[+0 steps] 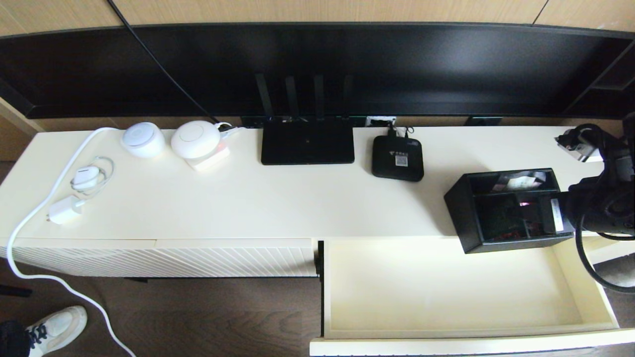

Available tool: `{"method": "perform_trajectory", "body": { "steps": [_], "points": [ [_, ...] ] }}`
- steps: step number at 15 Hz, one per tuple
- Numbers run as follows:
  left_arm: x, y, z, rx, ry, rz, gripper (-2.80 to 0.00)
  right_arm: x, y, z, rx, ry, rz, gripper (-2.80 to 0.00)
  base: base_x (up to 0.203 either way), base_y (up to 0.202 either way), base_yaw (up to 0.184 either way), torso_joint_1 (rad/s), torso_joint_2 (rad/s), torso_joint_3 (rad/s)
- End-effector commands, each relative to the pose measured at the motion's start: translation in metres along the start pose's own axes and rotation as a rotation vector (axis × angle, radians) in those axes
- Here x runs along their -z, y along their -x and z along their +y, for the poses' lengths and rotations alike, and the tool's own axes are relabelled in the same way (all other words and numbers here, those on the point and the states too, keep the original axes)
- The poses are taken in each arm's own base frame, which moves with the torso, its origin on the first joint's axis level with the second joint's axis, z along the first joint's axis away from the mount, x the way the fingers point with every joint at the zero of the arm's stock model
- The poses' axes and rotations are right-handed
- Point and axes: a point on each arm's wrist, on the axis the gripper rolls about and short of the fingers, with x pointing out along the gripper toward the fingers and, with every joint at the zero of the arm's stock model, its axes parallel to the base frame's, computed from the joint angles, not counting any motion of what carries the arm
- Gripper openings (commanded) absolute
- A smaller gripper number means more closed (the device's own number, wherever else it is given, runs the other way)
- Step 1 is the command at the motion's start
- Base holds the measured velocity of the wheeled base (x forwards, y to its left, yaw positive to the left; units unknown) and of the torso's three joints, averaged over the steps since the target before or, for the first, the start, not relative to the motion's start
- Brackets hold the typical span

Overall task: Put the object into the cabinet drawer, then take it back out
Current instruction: Take the storage box out of the drawer and put it on the table

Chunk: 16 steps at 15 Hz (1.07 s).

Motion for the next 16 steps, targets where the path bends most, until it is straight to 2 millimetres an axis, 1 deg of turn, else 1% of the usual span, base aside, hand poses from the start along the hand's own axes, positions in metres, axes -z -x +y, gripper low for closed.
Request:
{"method": "perform_trajectory", "body": {
  "steps": [1, 5, 10, 14, 16],
  "points": [
    [0.000, 0.000, 0.000, 0.000, 0.000, 0.000, -2.80, 0.001, -0.002, 0.002, -0.006, 0.004, 0.010, -2.80, 0.000, 0.000, 0.000, 0.000, 0.00, 0.000],
    [0.000, 0.000, 0.000, 0.000, 0.000, 0.000, -2.80, 0.001, -0.008, 0.002, -0.005, 0.008, 0.021, -2.80, 0.000, 0.000, 0.000, 0.000, 0.00, 0.000],
    [0.000, 0.000, 0.000, 0.000, 0.000, -0.001, -2.80, 0.006, -0.018, 0.002, 0.002, 0.011, 0.060, -2.80, 0.000, 0.000, 0.000, 0.000, 0.00, 0.000],
    [0.000, 0.000, 0.000, 0.000, 0.000, -0.001, -2.80, 0.007, -0.033, 0.008, -0.013, 0.015, 0.091, -2.80, 0.000, 0.000, 0.000, 0.000, 0.00, 0.000],
    [0.000, 0.000, 0.000, 0.000, 0.000, 0.000, -2.80, 0.003, -0.041, 0.009, -0.014, 0.013, 0.096, -2.80, 0.000, 0.000, 0.000, 0.000, 0.00, 0.000]
  ]
}}
